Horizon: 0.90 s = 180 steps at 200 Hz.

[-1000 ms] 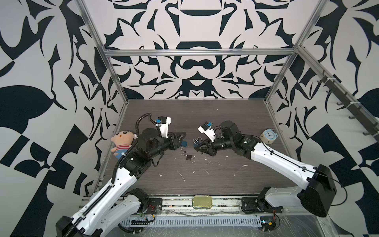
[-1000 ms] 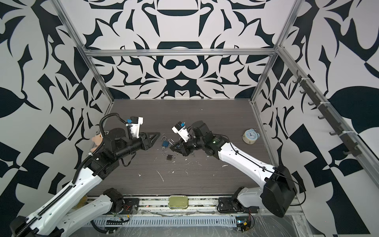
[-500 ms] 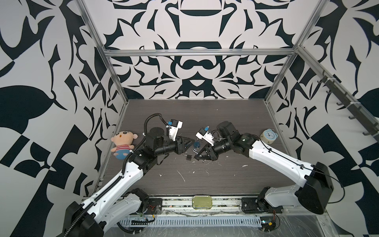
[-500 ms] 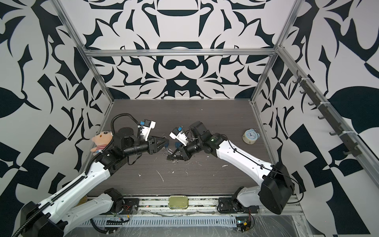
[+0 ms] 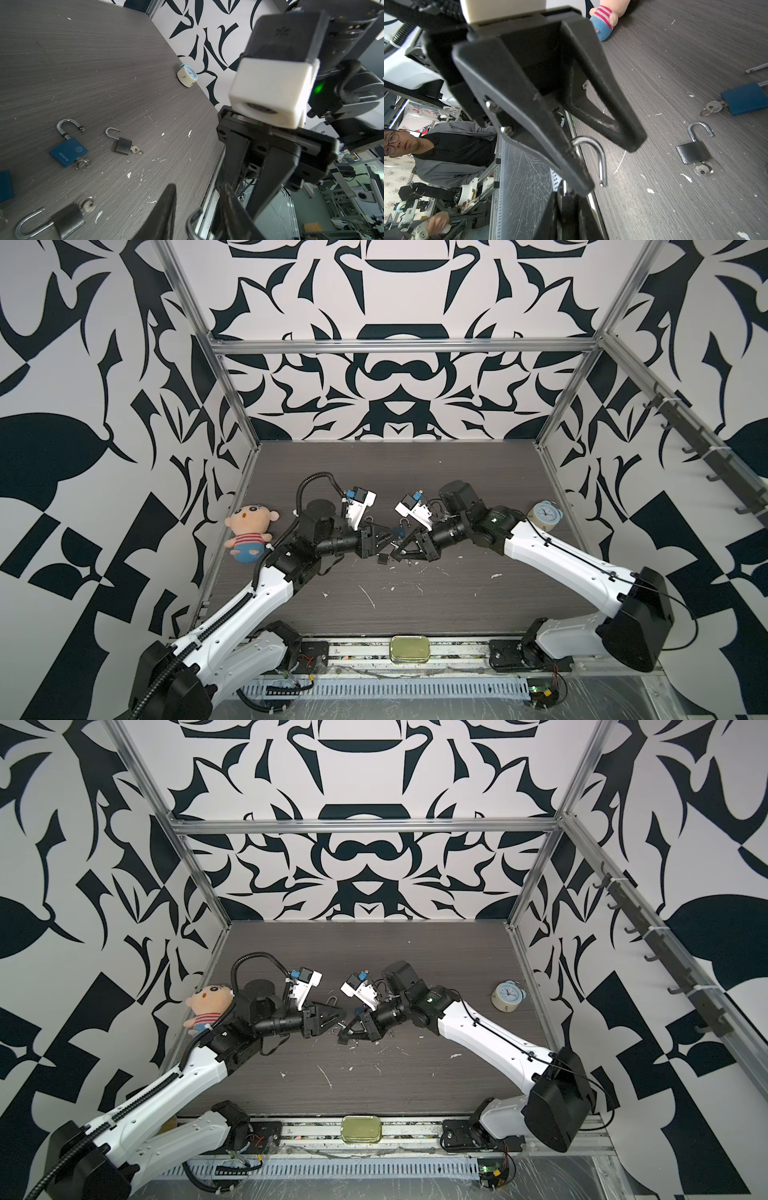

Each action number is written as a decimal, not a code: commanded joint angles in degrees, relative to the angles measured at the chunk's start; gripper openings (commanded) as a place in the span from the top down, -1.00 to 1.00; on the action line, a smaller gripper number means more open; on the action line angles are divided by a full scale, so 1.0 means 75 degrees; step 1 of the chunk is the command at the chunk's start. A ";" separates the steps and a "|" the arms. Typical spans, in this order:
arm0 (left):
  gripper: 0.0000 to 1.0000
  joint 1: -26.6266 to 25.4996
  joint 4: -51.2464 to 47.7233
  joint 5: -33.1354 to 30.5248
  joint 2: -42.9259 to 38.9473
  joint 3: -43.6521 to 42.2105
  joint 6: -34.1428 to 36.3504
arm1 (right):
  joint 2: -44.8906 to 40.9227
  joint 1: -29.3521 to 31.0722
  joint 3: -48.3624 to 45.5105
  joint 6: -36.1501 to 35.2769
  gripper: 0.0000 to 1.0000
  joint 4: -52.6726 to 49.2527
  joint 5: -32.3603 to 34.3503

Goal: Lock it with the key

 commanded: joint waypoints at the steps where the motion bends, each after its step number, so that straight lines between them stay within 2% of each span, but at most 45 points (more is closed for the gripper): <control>1: 0.24 -0.0031 -0.0059 0.0110 -0.0336 -0.0179 0.0152 | -0.0063 -0.0001 0.0354 0.0092 1.00 0.0334 -0.0242; 180: 0.35 -0.0026 -0.0296 -0.0249 -0.0987 -0.0499 0.0279 | -0.0084 -0.0212 0.0374 0.0408 1.00 0.0569 -0.0713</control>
